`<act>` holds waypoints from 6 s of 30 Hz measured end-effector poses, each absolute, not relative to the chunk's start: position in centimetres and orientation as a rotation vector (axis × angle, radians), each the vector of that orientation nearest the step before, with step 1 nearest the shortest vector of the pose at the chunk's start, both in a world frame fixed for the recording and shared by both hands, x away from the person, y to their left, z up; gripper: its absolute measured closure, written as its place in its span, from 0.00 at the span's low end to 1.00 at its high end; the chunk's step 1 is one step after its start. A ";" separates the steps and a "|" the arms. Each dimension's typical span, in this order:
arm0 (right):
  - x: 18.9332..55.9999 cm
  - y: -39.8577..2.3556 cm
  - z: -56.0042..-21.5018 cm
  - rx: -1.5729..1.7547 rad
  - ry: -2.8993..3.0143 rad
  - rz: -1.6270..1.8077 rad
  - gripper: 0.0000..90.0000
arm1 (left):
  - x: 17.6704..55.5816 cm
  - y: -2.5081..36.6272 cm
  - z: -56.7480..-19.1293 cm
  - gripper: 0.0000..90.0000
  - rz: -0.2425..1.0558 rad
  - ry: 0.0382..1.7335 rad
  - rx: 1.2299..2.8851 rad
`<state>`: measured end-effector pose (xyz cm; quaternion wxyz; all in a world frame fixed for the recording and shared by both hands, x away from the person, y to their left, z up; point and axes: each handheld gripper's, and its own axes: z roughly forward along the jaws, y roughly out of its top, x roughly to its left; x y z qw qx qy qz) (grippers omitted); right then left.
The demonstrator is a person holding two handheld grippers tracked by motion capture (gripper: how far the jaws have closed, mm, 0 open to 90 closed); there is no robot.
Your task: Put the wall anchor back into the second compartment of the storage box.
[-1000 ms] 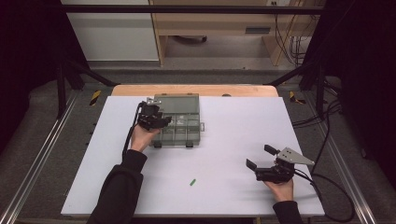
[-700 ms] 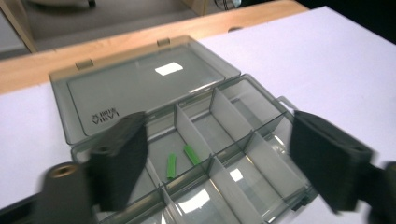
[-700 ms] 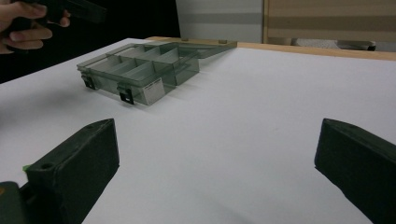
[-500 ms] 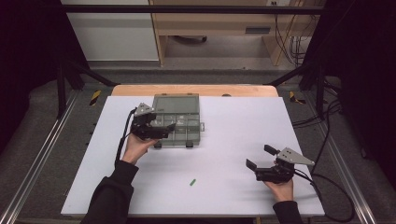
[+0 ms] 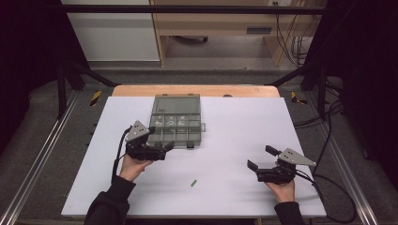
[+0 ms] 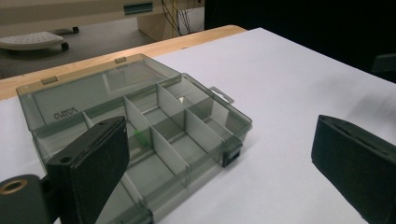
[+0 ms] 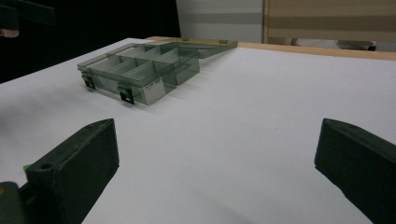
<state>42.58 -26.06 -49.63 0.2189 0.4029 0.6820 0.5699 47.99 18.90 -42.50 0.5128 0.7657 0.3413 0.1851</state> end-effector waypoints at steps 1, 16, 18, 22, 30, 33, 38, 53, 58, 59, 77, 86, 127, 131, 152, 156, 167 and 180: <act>42.6 -26.1 -49.6 1.114 1.887 1.577 0.00 | 47.3 18.8 -42.9 0.04 0.432 0.818 1.839; 42.5 -26.0 -49.6 1.115 1.890 1.577 0.00 | 44.2 17.4 -45.2 0.04 0.416 0.780 1.916; 42.5 -26.1 -49.6 1.113 1.889 1.577 0.00 | 44.0 16.9 -45.6 0.04 0.404 0.775 1.931; 42.5 -26.1 -49.6 1.112 1.892 1.576 0.00 | 43.6 15.7 -46.2 0.04 0.390 0.756 1.969; 42.5 -26.1 -49.6 1.113 1.893 1.575 0.00 | 43.0 14.0 -47.0 0.03 0.359 0.732 2.049; 42.5 -26.1 -49.6 1.113 1.893 1.576 0.00 | 42.8 13.5 -47.3 0.03 0.345 0.727 2.066; 42.5 -26.0 -49.6 1.113 1.891 1.578 0.00 | 42.6 12.8 -47.7 0.03 0.329 0.718 2.094; 42.6 -26.0 -49.7 1.117 1.895 1.576 0.00 | 42.1 10.9 -49.0 0.17 0.234 0.720 2.176; 42.6 -26.0 -49.7 1.117 1.895 1.576 0.00 | 42.1 10.7 -49.3 0.29 0.215 0.755 2.208; 42.6 -26.0 -49.7 1.116 1.895 1.575 0.00 | 42.1 10.7 -49.3 0.31 0.218 0.763 2.214; 42.6 -26.0 -49.7 1.120 1.901 1.571 0.00 | 41.8 9.9 -49.6 0.75 0.219 0.763 2.280; 42.6 -26.0 -49.7 1.120 1.904 1.567 0.00 | 41.8 9.7 -49.6 0.89 0.239 0.759 2.303; 42.6 -26.0 -49.7 1.115 1.905 1.559 0.00 | 44.6 13.4 -44.5 0.93 0.282 0.803 2.140; 42.6 -26.0 -49.7 1.115 1.907 1.556 0.00 | 45.6 14.0 -43.7 0.93 0.303 0.819 2.114; 42.6 -26.1 -49.7 1.117 1.905 1.555 0.00 | 52.6 16.0 -41.8 0.93 0.395 0.945 2.045; 42.6 -26.1 -49.7 1.117 1.905 1.553 0.00 | 53.9 15.9 -41.7 0.93 0.400 0.962 2.035; 42.6 -26.1 -49.7 1.113 1.907 1.551 0.00 | 57.2 15.7 -41.9 0.93 0.435 0.995 2.053; 42.7 -26.0 -49.8 1.117 1.912 1.548 0.00 | 60.6 16.1 -42.7 0.93 0.477 1.027 2.062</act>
